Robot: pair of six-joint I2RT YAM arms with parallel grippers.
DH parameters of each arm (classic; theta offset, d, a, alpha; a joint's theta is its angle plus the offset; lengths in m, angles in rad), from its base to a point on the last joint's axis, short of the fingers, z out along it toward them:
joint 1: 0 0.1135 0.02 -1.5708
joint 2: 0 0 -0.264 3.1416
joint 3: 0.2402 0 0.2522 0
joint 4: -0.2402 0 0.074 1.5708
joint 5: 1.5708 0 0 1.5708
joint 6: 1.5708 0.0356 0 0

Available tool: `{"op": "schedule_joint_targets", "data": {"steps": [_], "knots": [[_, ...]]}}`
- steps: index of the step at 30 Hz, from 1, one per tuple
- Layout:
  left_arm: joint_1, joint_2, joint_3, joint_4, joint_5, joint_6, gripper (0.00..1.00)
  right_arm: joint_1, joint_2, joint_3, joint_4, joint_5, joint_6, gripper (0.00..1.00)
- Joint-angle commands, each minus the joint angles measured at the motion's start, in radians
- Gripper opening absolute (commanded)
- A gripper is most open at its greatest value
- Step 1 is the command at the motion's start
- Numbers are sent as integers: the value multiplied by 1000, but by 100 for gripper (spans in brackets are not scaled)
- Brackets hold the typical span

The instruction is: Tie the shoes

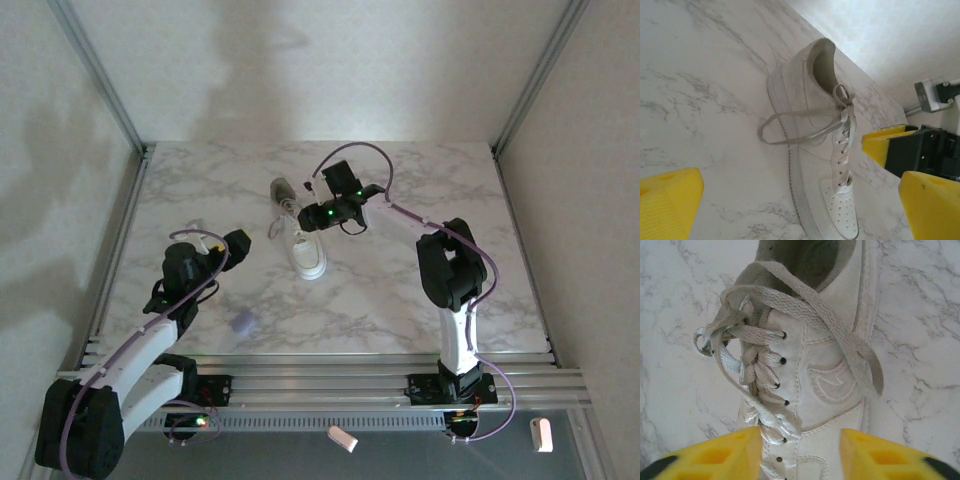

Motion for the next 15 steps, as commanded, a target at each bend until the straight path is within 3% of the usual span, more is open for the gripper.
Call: {"op": "schedule_joint_targets", "data": {"steps": [1,7,15], "knots": [[9,16,12,50,36,1,100,7,29,46,8,-69,-6,50],[9,25,9,55,43,-2,100,8,60,78,-4,-145,-17,50],[10,19,9,51,45,-3,100,10,94,112,-44,-134,-30,46]]}}
